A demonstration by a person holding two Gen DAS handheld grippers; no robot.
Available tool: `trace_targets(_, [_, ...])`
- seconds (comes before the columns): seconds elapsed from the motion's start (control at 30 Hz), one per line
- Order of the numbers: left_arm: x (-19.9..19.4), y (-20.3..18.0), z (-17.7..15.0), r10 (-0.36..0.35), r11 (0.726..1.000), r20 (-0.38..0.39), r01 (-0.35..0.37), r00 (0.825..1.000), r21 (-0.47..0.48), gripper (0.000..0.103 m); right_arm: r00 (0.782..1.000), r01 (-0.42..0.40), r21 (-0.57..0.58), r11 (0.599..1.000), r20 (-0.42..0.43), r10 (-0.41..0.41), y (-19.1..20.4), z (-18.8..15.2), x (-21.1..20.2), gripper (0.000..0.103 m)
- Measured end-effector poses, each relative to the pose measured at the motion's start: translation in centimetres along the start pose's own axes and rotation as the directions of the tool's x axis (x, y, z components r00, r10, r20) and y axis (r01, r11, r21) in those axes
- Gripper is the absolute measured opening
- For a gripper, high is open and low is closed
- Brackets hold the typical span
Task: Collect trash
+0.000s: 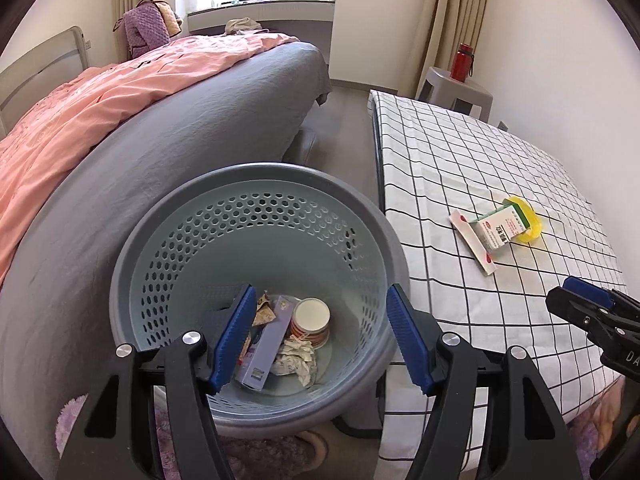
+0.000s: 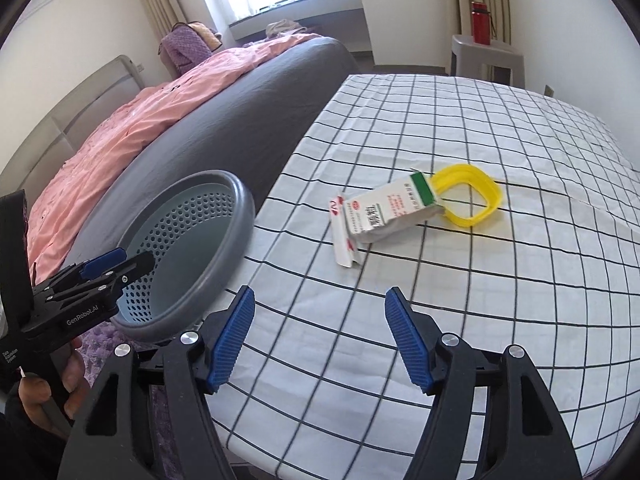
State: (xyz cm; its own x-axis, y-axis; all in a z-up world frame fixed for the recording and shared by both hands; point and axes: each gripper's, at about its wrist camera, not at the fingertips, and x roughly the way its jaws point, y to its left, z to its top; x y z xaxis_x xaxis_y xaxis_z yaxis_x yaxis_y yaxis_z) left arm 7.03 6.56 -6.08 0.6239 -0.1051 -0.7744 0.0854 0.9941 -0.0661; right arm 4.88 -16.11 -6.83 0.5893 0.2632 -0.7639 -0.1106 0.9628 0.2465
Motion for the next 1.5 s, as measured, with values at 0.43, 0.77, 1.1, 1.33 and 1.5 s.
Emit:
trace_targets(0.43, [1.7,-7.6,0.9,-0.117,0.988,-0.035,0.119,0.993,0.096,0.066,0.999,0.036,0.111,0.993,0.012,-0.038,-7.3,-2.0,-2.2,0.066])
trace_targets(0.77, [3.9,-11.3,3.4,-0.138,0.977,-0.046,0.143,0.989,0.156,0.066,1.000,0.000,0.142,0.990,0.025,-0.004,-10.3,-1.3,-1.9,0.067])
trace_targets(1.1, [7.0,-14.0,6.2,-0.097,0.964,-0.062,0.109,0.993,0.243,0.069,0.998,-0.062,0.173,0.983,0.031,0.058,-11.9,-1.1,-0.6,0.072])
trace_targets(1.33, [10.4,-14.8,8.5,-0.072,0.964,-0.092,0.093,0.993,0.248,0.069,0.996,-0.082,0.188,0.979,0.036,0.077,-12.5,-1.2,-0.6,0.072])
trace_targets(1.5, [12.7,-15.2,9.4,-0.038,0.955,-0.117,0.071,0.992,0.288,0.069,0.995,-0.094,0.196,0.976,0.041,0.088,-12.7,-1.2,-0.7,0.072])
